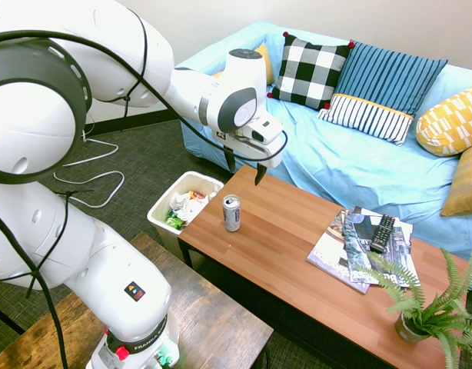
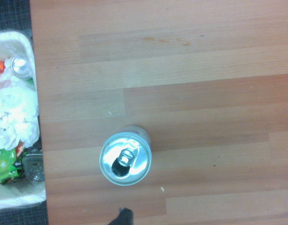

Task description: Throw the can in the trash bin

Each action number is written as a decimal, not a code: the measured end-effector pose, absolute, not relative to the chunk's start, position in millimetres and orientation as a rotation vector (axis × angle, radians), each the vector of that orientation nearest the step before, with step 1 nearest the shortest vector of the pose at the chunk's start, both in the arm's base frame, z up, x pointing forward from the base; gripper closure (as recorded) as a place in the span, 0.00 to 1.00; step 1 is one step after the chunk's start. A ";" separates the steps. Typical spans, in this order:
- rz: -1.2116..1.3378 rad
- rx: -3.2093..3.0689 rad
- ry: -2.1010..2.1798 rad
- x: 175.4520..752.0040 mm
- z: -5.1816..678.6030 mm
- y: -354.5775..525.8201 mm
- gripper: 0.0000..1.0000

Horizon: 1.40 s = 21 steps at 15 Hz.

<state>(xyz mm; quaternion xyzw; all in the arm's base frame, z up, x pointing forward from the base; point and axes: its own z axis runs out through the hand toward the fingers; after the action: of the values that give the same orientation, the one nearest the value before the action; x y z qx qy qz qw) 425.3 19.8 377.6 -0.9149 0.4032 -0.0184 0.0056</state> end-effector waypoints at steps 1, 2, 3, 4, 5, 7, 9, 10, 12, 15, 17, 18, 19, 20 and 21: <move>-0.058 -2.864 1.262 426.1 377.8 19.8 0.00; -0.059 -2.865 1.259 426.2 377.3 20.7 0.00; -0.062 -2.870 1.250 426.5 375.4 23.9 0.00; -0.067 -2.876 1.238 427.4 373.5 28.8 0.00; -0.074 -2.882 1.224 428.6 370.7 35.9 0.00; -0.079 -2.887 1.215 430.4 362.0 51.1 0.00; -0.066 -2.886 1.224 431.2 345.8 62.0 0.00; -0.051 -2.885 1.234 431.7 335.0 63.9 0.00; -0.015 -2.884 1.255 432.3 313.8 64.2 0.00; 0.026 -2.894 1.248 433.5 289.3 69.2 0.00; 0.041 -2.906 1.245 433.8 273.3 73.8 0.00; 0.049 -2.913 1.248 433.9 264.1 75.5 0.00; 0.053 -2.920 1.253 434.4 255.6 77.1 0.00; 0.060 -2.926 1.260 435.3 247.7 78.8 0.00; 0.066 -2.932 1.262 437.6 241.0 79.5 0.00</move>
<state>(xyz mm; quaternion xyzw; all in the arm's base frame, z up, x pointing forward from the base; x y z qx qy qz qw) 437.6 79.5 241.0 -0.9180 0.3952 0.0206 -0.0255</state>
